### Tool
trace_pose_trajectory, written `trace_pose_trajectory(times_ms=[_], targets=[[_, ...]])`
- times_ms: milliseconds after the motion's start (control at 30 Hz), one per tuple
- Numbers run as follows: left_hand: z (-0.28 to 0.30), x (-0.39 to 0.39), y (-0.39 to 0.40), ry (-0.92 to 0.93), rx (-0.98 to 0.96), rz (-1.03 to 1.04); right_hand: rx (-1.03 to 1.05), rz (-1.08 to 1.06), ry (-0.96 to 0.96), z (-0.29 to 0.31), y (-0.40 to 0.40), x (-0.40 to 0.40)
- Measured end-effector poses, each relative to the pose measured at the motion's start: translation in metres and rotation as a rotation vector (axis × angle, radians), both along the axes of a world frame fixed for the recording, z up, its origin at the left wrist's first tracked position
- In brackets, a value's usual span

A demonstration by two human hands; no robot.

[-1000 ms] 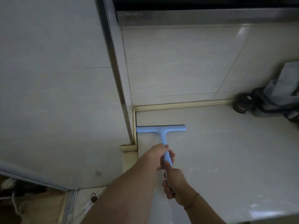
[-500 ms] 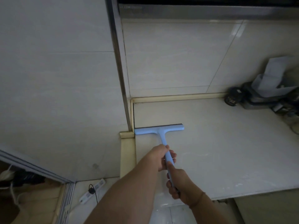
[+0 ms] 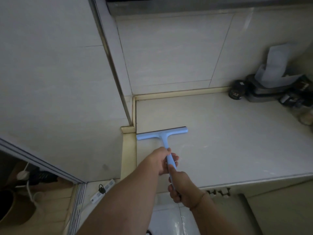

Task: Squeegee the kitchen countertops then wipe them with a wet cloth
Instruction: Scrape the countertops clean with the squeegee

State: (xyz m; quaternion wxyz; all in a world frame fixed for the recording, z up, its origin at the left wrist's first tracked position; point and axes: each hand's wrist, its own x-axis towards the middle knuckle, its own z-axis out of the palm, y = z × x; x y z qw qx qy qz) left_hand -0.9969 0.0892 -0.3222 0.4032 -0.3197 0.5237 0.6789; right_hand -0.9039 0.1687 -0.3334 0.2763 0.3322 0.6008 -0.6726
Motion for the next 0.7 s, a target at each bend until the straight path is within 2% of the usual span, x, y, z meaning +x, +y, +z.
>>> trace_pose_trajectory(times_ms=[700], targets=[[0.008,0.081,0.003,0.019,-0.034,0.026,-0.002,0.011,0.020,0.004,0.002,0.076]])
